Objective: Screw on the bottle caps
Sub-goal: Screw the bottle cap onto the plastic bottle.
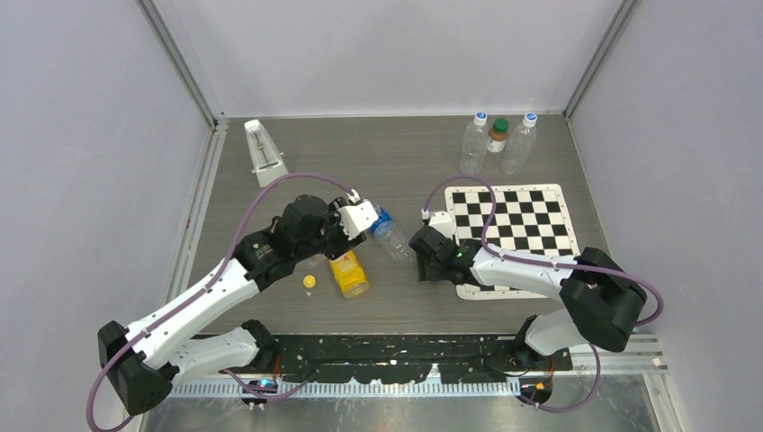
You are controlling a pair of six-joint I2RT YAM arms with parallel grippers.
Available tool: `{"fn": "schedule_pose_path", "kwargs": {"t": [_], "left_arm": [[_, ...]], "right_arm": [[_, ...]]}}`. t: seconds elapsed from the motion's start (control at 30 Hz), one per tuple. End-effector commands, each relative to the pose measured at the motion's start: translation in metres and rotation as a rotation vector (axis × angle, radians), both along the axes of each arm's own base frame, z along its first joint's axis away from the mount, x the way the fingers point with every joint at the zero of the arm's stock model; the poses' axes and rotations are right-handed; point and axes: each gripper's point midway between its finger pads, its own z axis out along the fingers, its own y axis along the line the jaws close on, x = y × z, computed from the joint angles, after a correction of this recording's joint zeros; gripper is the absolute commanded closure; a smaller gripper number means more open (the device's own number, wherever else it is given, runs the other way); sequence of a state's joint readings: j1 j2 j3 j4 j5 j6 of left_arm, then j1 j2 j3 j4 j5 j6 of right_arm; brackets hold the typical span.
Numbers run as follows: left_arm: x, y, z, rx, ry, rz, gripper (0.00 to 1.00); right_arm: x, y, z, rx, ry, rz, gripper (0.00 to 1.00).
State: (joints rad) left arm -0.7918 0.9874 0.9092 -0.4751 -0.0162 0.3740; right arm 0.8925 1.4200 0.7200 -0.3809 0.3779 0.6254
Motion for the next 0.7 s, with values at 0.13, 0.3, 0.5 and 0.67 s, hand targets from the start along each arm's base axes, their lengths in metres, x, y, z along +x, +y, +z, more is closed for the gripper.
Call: {"fn": "schedule_pose_path", "kwargs": {"t": [0.13,0.3,0.5,0.67], "left_arm": [[0.01,-0.006,0.023,-0.054,-0.052,0.017,0.97],[0.009,-0.007,0.021,-0.049,-0.046,0.013,0.97],[0.007,-0.009,0.02,-0.046,-0.035,-0.002,0.97],[0.007,-0.009,0.019,-0.046,-0.032,-0.006,0.97]], "right_arm": [[0.008,0.001,0.003,0.015,-0.067,-0.078,0.49],[0.004,0.002,-0.002,0.008,-0.034,-0.075,0.49],[-0.001,0.0,-0.007,-0.008,-0.005,-0.077,0.5],[-0.003,0.0,-0.01,-0.005,0.007,-0.078,0.52]]}}
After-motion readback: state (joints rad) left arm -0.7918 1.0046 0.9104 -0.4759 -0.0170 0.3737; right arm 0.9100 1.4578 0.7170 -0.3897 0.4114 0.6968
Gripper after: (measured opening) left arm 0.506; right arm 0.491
